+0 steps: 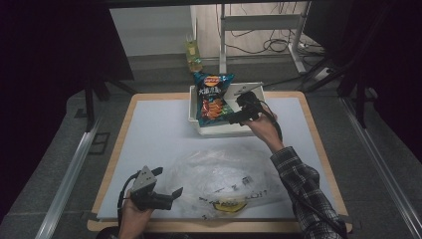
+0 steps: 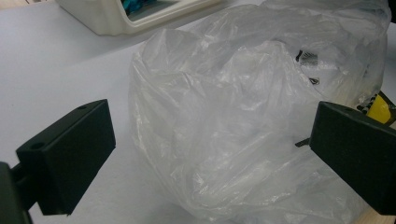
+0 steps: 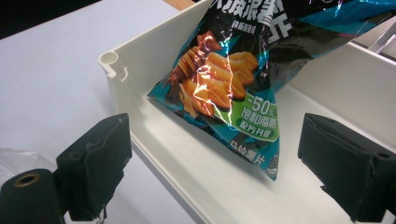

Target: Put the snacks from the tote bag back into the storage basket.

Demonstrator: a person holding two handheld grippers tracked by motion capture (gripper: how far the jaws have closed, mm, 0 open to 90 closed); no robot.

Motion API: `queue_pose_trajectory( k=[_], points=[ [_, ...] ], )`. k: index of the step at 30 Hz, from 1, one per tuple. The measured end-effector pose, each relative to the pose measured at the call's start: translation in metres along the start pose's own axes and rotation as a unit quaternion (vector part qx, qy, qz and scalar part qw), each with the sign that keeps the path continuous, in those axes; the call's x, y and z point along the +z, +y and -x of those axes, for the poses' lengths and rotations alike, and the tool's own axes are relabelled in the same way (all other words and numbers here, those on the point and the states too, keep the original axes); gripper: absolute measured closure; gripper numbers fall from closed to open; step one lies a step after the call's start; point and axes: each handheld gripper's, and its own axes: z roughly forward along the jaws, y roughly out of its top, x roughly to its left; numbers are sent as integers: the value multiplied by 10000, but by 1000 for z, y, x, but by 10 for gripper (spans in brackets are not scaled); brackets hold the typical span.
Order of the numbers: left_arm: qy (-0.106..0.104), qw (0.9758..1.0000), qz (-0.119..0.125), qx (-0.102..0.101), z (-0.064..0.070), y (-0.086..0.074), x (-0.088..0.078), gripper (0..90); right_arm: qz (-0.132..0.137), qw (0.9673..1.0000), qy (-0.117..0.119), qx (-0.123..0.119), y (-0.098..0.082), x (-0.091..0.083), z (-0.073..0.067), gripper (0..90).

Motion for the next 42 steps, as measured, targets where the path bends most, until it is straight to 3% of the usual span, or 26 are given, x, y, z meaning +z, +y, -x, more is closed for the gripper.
queue_pose_trajectory(
  k=[42],
  points=[
    [31,10000,-12,73,1,0,1,1,103,9998,103,-116,-30,-26,-18,59]
  ],
)
